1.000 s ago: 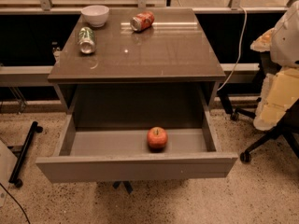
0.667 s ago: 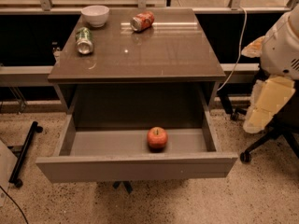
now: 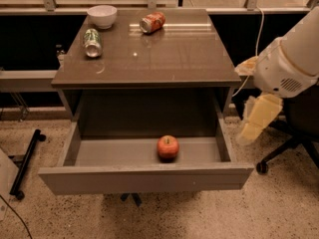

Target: Pick apple from top drawer and place on counter

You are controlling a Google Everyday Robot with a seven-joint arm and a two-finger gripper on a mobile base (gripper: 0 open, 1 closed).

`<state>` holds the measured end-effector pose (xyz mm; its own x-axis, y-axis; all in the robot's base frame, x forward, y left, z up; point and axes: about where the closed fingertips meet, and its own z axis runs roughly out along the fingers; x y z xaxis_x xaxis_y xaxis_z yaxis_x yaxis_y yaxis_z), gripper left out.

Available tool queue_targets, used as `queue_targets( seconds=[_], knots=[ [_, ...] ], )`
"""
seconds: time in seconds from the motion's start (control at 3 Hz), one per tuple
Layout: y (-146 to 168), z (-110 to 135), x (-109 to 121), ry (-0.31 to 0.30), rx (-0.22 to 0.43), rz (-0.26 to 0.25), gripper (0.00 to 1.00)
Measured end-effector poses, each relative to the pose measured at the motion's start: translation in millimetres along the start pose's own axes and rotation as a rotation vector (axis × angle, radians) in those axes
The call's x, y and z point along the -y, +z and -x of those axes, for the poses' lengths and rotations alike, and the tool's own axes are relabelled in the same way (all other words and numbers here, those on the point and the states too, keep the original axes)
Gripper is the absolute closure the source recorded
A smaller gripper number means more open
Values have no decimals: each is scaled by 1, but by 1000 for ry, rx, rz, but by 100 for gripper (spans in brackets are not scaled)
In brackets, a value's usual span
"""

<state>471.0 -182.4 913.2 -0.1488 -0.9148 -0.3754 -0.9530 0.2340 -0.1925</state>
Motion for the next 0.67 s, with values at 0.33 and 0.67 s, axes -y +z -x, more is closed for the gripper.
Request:
queue_targets(
  seconds=[0.33, 0.67],
  knots=[
    [36, 0, 8, 4, 72, 51, 0],
    [40, 0, 8, 6, 78, 59, 0]
  ],
)
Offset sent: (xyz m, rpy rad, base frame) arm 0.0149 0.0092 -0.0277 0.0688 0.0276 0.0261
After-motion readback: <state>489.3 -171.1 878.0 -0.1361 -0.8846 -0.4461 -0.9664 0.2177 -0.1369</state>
